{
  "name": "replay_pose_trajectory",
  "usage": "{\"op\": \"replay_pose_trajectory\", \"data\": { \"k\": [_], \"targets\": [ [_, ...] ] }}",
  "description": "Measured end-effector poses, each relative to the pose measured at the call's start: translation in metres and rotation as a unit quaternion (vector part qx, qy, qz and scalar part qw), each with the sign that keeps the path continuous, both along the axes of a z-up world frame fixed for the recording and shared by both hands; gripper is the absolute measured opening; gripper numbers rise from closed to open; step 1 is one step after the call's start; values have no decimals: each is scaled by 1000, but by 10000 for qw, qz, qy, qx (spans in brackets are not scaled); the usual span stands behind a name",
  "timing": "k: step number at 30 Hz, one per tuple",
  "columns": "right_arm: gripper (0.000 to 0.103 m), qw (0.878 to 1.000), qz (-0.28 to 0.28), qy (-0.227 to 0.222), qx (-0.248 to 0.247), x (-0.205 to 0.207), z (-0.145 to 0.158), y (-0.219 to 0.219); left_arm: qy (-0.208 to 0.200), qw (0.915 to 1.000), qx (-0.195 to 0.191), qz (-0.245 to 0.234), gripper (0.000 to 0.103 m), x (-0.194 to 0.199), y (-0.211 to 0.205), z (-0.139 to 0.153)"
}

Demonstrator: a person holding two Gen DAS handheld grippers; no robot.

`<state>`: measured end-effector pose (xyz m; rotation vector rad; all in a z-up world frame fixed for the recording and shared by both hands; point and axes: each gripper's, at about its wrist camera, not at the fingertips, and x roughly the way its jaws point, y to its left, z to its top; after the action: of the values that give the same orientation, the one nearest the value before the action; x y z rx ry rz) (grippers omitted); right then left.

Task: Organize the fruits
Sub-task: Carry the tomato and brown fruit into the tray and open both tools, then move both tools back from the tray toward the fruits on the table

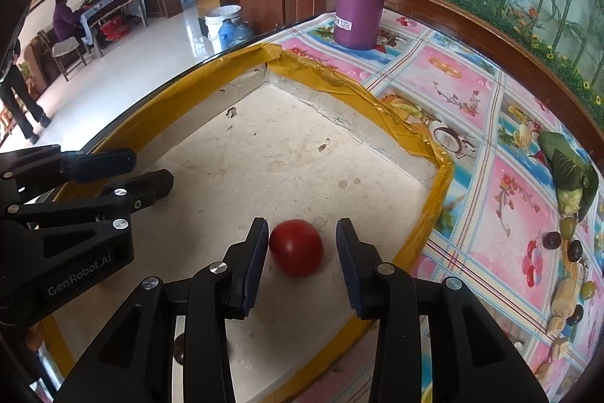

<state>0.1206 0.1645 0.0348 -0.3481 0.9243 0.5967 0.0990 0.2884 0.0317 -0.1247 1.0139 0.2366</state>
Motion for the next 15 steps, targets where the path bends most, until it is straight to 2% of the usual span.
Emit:
{"op": "replay_pose_trajectory", "data": {
  "k": [8, 10, 11, 13, 14, 15],
  "targets": [
    [38, 9998, -50, -193, -13, -18, 17, -13, -185, 9994, 284, 77, 45, -28, -4, 14],
    [40, 9997, -65, -250, -19, -24, 22, -17, -263, 9989, 351, 134, 51, -38, -5, 19],
    [43, 9996, -58, -284, -23, -29, 24, -19, -319, 9984, 415, 190, 54, -44, -6, 22],
    [57, 9992, -62, -384, -42, -38, 30, -26, -461, 9969, 563, 293, 67, -56, -9, 28],
    [66, 9988, -84, -474, -65, -44, 32, -29, -520, 9962, 613, 331, 68, -61, -11, 31],
    [70, 9980, -110, -614, -80, -52, 36, -34, -573, 9958, 619, 342, 68, -66, -12, 33]
  ]
}}
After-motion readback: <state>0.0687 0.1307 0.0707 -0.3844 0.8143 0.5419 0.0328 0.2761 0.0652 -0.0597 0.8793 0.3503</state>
